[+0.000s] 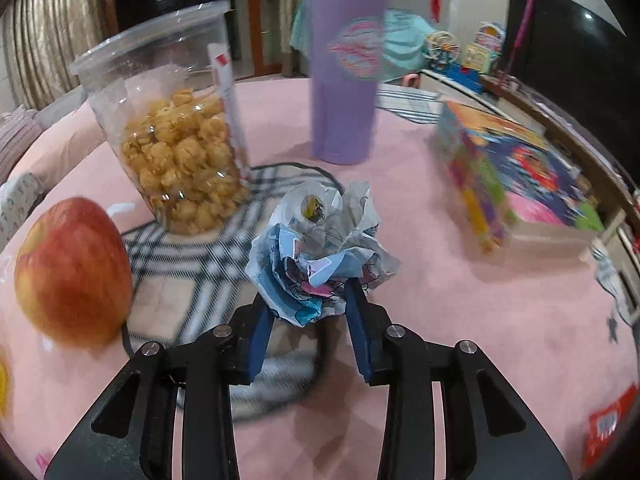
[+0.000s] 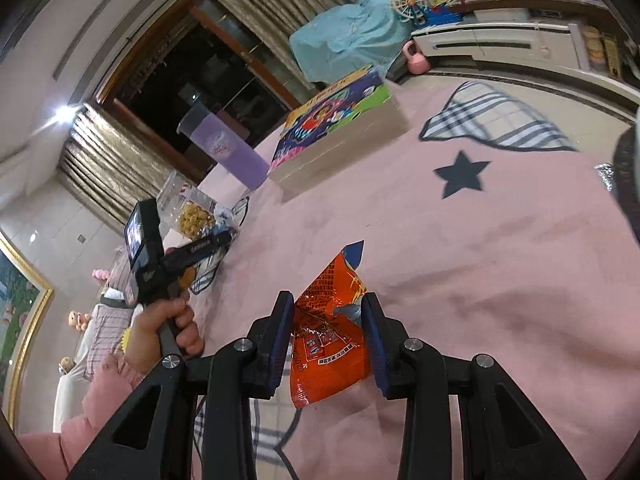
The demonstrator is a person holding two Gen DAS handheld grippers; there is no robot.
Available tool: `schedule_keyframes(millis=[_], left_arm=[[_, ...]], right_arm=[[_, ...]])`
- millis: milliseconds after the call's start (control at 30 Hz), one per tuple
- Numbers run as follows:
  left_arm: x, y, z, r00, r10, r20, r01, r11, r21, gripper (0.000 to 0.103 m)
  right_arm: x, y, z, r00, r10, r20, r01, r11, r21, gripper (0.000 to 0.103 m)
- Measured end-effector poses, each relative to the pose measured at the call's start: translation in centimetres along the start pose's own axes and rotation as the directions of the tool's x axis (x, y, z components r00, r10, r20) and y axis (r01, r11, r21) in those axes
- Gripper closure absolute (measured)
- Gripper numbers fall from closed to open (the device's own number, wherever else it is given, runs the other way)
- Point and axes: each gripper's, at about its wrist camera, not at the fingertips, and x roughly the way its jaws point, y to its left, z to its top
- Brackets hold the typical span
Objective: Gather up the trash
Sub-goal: 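Grasp the red snack bag with the right gripper while the left grasps the crumpled blue-white wrapper, then carry the red snack bag and crumpled wrapper over the trash bin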
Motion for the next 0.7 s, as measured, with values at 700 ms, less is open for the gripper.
schedule_keyframes(millis=[700], left_arm=[[-12.3,-11.2,-11.0,0.949,-0.309,-0.058,0.313,0.944,0.106,0.07]], right_arm=[[-7.0,-2.6,-2.8,0.994,-0.051,0.098,0.051,0.999,0.002,0.068]])
